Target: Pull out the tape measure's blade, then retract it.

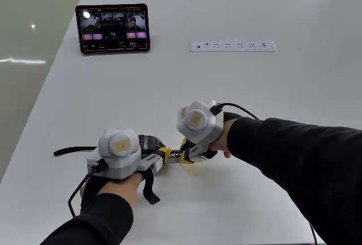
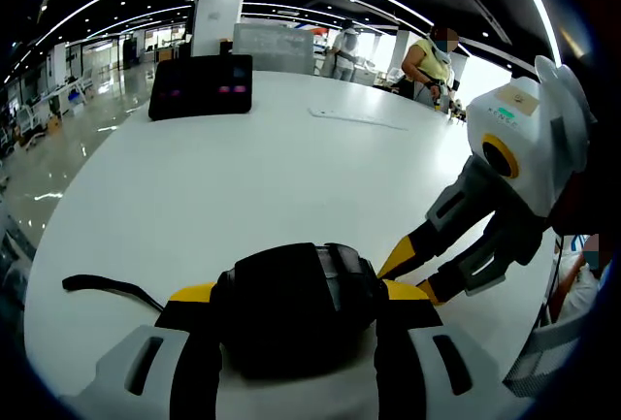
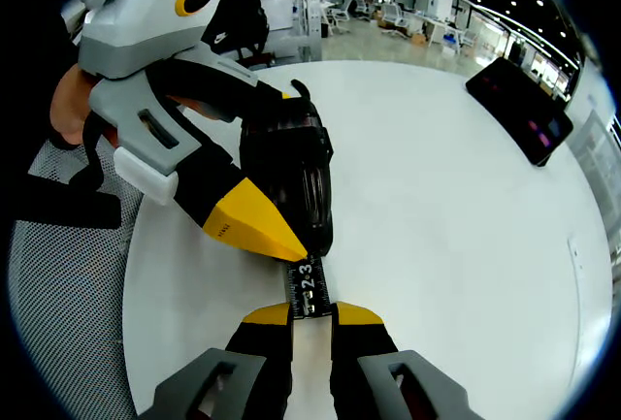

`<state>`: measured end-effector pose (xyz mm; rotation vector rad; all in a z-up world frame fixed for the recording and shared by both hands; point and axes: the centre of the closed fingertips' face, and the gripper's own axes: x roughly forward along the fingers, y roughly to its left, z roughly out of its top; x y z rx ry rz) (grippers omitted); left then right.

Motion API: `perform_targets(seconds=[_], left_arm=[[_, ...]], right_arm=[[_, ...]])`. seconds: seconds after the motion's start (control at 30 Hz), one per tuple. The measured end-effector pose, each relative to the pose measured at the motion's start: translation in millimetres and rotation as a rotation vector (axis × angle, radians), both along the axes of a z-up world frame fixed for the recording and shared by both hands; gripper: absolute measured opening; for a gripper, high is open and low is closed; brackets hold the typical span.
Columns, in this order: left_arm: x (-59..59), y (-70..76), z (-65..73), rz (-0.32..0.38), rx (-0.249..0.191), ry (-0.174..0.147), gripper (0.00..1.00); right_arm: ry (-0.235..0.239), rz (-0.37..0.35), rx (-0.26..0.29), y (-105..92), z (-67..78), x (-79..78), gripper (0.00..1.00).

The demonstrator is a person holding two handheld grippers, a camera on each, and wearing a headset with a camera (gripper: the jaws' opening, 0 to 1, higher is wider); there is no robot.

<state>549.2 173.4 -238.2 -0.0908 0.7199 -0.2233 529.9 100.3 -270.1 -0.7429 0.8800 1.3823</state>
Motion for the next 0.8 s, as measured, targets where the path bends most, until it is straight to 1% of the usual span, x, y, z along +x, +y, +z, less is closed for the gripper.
perform_targets(seconds=[0.8], left_arm=[[-0.4,0.3,-0.2,0.005,-0.012,0.001,0.6]], right_arm=[[0.008,-0.001,0.016,11.5,-0.4,-3.0,0.1]])
